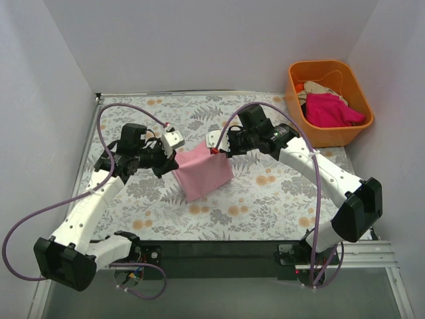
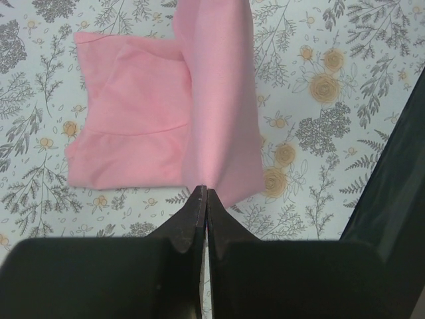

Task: Fold and stack the t-shirts
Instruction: Fold the tshirt

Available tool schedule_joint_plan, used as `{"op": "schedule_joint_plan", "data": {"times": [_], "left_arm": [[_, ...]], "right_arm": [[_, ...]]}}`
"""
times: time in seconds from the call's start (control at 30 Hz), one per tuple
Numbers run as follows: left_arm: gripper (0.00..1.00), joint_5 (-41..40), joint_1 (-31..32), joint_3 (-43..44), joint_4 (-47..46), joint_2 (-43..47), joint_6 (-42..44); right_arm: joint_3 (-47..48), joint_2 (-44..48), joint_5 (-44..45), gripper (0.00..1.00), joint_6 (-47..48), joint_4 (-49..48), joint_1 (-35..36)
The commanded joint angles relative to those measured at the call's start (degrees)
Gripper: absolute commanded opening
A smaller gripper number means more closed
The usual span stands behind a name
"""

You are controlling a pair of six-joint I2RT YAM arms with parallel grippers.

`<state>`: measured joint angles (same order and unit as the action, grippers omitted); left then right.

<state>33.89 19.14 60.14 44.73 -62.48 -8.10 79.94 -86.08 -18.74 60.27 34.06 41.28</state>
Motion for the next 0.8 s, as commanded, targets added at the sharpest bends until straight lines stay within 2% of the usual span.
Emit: {"op": "schedule_joint_plan", "data": {"times": [0.0, 0.2, 0.43, 0.77], "left_arm": [[0.0, 2.5, -3.56, 2.35, -1.48, -2.82, 2.29], [0.0, 2.76, -8.24, 2.09, -4.65, -9.58, 4.14], [0.0, 1.71, -10.17, -0.81, -14.83, -15.21, 0.9], [0.0, 0.13, -14.21, 2.09, -22.49, -30.32, -1.22]], "right_arm": [[4.16, -2.76, -2.0, 0.01, 3.98, -1.46, -0.23], [9.96, -11.27, -2.35, 0.01, 4.33, -1.72, -1.81], [19.72, -22.89, -2.53, 0.01, 4.07, -2.16, -3.48], [32.55, -36.95, -0.86, 0.01, 4.5, -3.48, -4.98]]}}
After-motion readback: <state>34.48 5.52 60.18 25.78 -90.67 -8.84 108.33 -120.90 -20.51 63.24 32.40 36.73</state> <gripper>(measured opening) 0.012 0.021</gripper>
